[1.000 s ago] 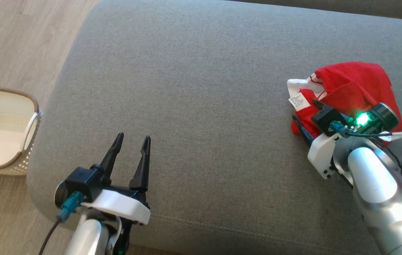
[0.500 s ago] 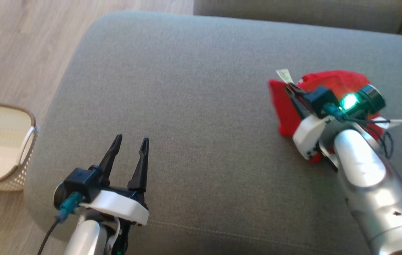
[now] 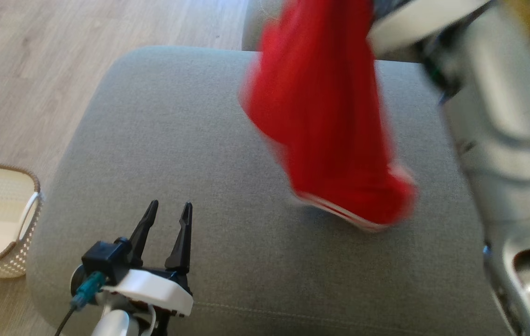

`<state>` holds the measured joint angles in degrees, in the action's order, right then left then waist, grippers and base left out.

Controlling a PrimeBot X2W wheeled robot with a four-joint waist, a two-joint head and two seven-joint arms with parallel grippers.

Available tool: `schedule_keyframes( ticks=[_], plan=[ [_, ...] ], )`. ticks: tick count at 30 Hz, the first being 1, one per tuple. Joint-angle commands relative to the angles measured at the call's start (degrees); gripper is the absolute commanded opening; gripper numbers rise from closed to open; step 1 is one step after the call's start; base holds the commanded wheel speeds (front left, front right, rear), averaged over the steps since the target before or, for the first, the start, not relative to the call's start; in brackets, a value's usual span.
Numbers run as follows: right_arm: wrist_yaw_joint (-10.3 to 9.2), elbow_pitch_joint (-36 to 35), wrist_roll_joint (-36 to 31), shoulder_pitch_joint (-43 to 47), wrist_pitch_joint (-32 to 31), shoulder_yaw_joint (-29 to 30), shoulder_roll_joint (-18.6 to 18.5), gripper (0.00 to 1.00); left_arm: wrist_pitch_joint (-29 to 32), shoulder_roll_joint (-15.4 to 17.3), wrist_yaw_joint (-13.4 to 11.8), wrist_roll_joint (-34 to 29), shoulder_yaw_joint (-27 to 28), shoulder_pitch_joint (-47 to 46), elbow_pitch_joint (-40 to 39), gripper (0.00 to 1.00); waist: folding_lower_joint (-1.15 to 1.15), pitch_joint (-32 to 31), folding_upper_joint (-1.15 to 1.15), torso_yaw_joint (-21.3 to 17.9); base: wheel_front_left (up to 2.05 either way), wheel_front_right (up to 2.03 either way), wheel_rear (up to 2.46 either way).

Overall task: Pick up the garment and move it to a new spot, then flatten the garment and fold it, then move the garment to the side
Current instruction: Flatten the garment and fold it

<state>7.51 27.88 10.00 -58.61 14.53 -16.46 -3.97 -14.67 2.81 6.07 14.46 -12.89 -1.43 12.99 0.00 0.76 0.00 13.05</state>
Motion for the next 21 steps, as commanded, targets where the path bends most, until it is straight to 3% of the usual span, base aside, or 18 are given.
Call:
schedule_keyframes(
  ticks=[1, 4, 7, 9, 15, 20, 21],
  plan=[
    [-0.02, -3.55, 1.63, -2.49, 0.46, 1.42, 1.06, 0.0, -0.33, 0.08, -0.09, 0.26, 2.04, -2.07, -2.03, 1.0, 0.0, 0.01, 0.0, -0.23, 0.0, 0.0, 0.0],
    [-0.02, -8.22, 6.2, -3.65, 0.46, 8.24, 1.07, 0.0, -0.33, 0.08, -0.19, 0.41, 2.18, -1.84, -2.23, 1.0, 0.0, 0.1, 0.0, -1.08, 0.0, 0.0, 0.0],
    [-0.02, -7.75, 5.67, -2.01, 0.46, 15.26, 1.07, 0.0, -0.33, 0.08, -0.27, 0.37, 2.0, -2.02, -2.29, 1.0, 0.0, 0.54, 0.0, -1.81, 0.0, 0.0, 0.0],
    [-0.02, -3.36, 5.83, 0.54, 0.46, 18.05, 0.13, 0.0, -0.33, 0.07, -0.34, 0.54, 1.72, -2.31, -2.38, 1.0, 0.0, 0.85, 0.0, -2.23, 0.0, 0.0, 0.0],
    [-0.02, 9.01, 3.91, 11.83, 0.43, 19.09, -8.74, 0.0, -0.33, 0.07, -0.47, 0.19, 0.73, -2.77, -1.95, 1.0, 0.0, 2.28, 0.0, -3.36, 0.0, 0.0, 0.0],
    [-0.02, 17.38, 1.29, 21.45, -0.35, 25.02, -13.44, 0.0, -0.33, 0.07, -0.64, -0.5, 0.77, -3.46, -1.44, 1.0, 0.0, 3.79, 0.0, -4.73, 0.0, 0.0, 0.0],
    [-0.02, 18.65, 0.75, 22.64, -0.52, 26.61, -13.44, 0.2, -0.33, 0.07, -0.67, -0.57, 0.94, -3.59, -1.36, 1.0, 0.0, 4.02, 0.0, -5.14, 0.0, 0.0, 0.0]
  ],
)
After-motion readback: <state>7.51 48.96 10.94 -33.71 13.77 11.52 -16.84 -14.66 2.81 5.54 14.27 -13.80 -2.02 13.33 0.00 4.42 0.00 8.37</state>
